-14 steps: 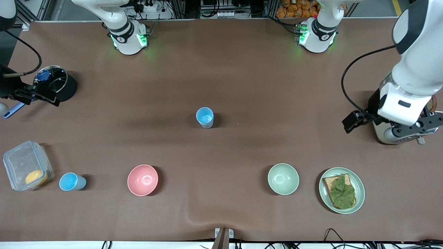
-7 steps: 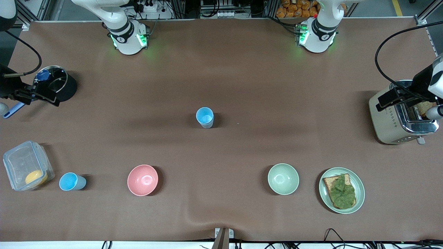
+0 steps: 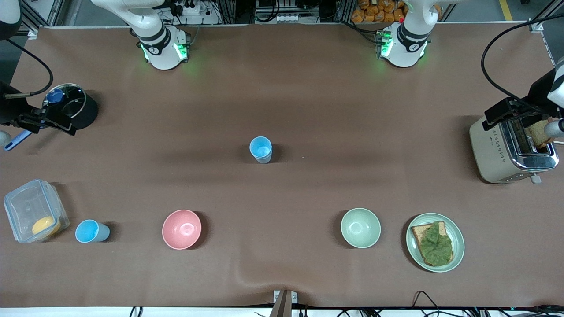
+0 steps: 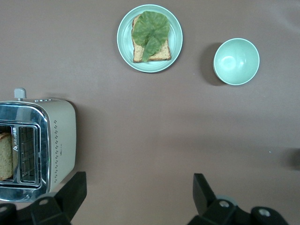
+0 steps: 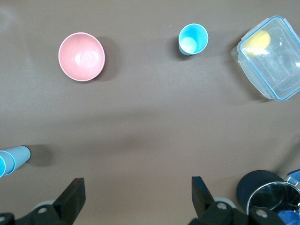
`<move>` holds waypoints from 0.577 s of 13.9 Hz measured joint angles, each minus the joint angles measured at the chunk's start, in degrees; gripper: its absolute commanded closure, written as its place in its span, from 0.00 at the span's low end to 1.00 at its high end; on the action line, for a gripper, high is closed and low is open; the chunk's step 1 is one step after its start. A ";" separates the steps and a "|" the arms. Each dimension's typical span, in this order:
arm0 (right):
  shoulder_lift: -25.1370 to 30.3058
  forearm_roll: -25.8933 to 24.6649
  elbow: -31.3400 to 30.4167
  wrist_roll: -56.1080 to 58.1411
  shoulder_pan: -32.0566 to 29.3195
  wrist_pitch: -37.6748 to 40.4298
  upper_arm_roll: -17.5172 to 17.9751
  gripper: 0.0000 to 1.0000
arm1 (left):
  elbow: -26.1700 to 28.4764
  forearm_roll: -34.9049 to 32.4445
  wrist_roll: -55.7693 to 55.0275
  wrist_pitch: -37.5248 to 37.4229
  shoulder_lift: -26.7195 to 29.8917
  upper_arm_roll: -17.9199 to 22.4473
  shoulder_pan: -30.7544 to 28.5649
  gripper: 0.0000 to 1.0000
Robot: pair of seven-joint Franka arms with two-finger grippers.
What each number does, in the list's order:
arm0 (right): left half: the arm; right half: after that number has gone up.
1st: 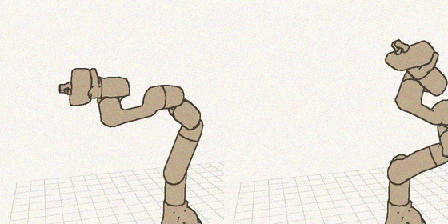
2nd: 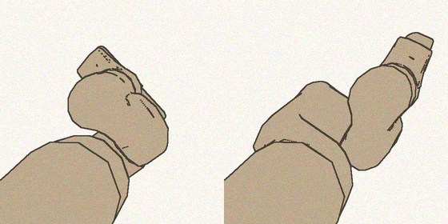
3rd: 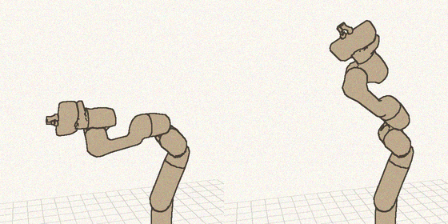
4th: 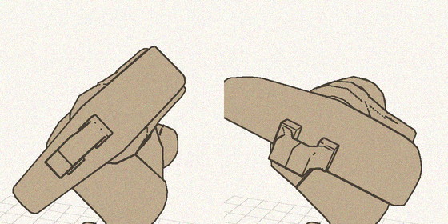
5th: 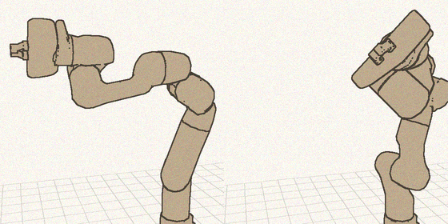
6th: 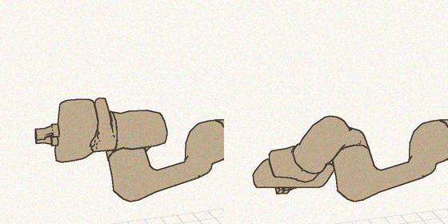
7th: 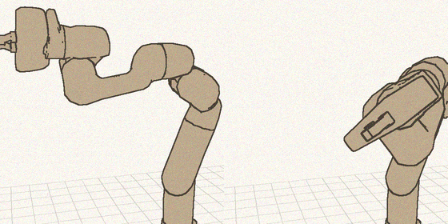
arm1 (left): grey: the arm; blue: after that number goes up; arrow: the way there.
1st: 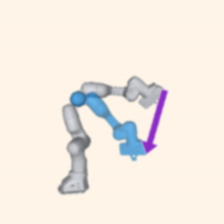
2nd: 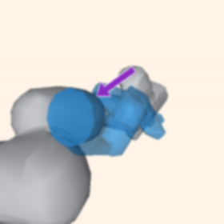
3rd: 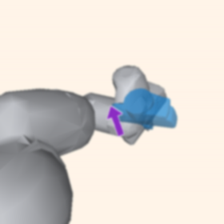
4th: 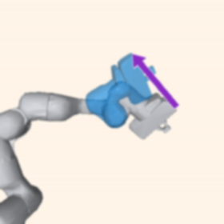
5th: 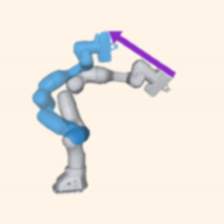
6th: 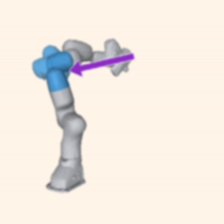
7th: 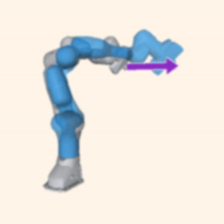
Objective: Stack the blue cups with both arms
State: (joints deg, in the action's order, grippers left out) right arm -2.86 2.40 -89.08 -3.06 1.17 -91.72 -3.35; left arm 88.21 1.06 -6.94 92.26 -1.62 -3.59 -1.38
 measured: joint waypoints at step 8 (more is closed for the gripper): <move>0.00 0.00 0.00 0.00 0.00 0.00 0.00 0.00 | 0.09 -0.03 0.03 -1.16 1.52 0.02 0.36 0.00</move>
State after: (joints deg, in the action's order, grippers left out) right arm -2.86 2.40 -89.08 -3.06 1.17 -91.72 -3.35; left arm 88.30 1.03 -6.91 91.10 -0.10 -3.57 -1.03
